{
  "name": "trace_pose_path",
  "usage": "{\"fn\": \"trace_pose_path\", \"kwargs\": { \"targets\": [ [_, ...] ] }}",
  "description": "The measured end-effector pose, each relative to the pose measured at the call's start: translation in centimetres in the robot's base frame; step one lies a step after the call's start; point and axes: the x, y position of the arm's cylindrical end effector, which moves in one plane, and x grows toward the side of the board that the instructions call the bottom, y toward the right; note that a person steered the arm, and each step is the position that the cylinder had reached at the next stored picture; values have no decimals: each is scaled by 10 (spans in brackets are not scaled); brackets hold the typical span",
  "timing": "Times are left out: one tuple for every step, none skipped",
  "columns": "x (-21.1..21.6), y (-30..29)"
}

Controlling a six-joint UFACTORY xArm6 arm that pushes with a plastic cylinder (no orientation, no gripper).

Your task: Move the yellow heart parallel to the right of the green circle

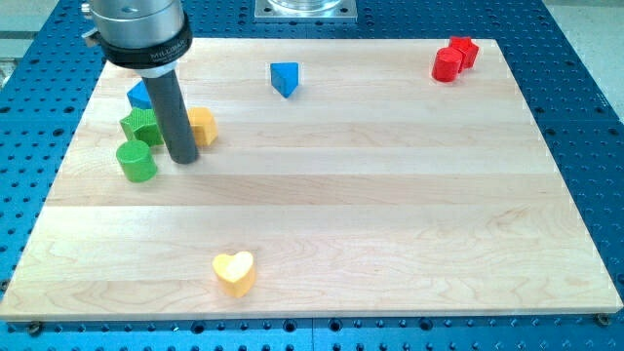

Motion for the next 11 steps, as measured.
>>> {"fn": "trace_pose_path", "kwargs": {
  "targets": [
    [-7, 17],
    [-10, 35],
    [48, 90],
    [121, 185],
    [192, 165],
    [177, 91],
    [161, 67],
    [179, 49],
    [191, 14],
    [141, 13],
    [118, 43]
  ]
}}
